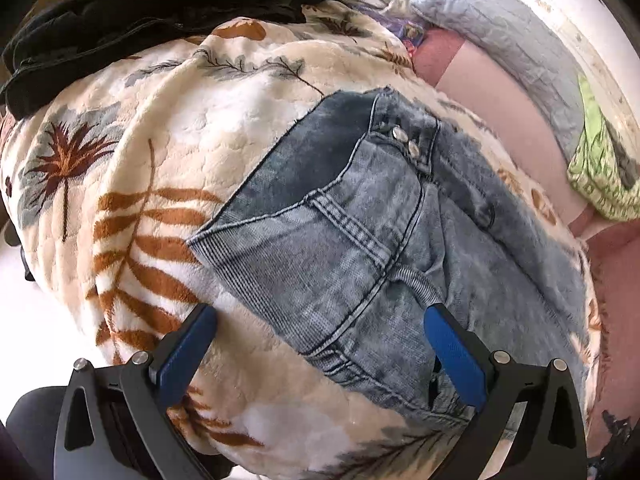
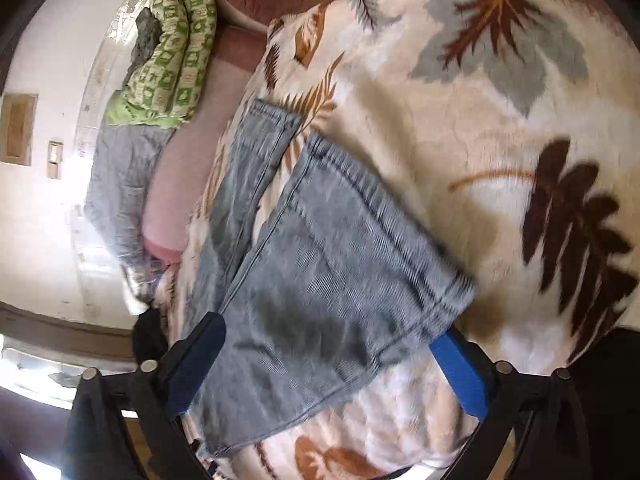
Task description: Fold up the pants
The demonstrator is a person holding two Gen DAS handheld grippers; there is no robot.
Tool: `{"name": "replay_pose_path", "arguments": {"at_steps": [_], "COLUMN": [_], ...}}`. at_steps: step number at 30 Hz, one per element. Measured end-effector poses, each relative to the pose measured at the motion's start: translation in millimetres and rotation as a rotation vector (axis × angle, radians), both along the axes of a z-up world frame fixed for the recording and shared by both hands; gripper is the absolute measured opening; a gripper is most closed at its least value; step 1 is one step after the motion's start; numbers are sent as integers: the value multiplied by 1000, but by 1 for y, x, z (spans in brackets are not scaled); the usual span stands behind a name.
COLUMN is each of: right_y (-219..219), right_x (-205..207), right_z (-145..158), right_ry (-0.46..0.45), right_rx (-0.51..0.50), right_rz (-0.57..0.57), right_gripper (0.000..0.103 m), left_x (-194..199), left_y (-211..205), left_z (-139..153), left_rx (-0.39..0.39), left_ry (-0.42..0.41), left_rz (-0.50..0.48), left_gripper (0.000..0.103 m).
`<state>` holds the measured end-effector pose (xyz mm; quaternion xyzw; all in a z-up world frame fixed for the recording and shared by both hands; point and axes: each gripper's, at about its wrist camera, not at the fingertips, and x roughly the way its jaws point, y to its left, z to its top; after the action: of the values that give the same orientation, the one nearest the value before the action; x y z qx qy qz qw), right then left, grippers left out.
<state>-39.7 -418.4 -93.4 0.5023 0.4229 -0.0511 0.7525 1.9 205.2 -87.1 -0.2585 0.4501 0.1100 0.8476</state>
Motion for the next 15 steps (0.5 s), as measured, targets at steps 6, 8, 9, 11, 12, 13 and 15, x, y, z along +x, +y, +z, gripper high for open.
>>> {"name": "replay_pose_path", "arguments": {"at_steps": [6,8,9,11,12,13,15], "right_y": [-7,-12,-14,-15,-15,-16,-17], "right_x": [-1,0,-2,0,1,2,2], "right_z": [0,-1,-1,-1,-1,-2,-3], "right_ry": [5,5,9,11,13,14,12], "right_rx": [-31,-38,-45,-60,-71,-74,-71], "right_rz": [-42,-45,-41,-31,-24,-23,-22], "right_gripper": [81,69,67,60,58,56,55], "left_x": [-11,-9,-8,-7,-9,-11,-5], "left_y": [22,30,32,35,35,33,30], "left_z": [6,1,-1,-2,0,2,5], "left_rx": [-114,-141,-150,-165,-164,-156,-123], "left_ry": [-65,-52,-44,-42,-41,-40,-25], "left_rz": [87,88,90,94,96,98,80], "left_gripper": [103,103,103,102,100,96,56]}}
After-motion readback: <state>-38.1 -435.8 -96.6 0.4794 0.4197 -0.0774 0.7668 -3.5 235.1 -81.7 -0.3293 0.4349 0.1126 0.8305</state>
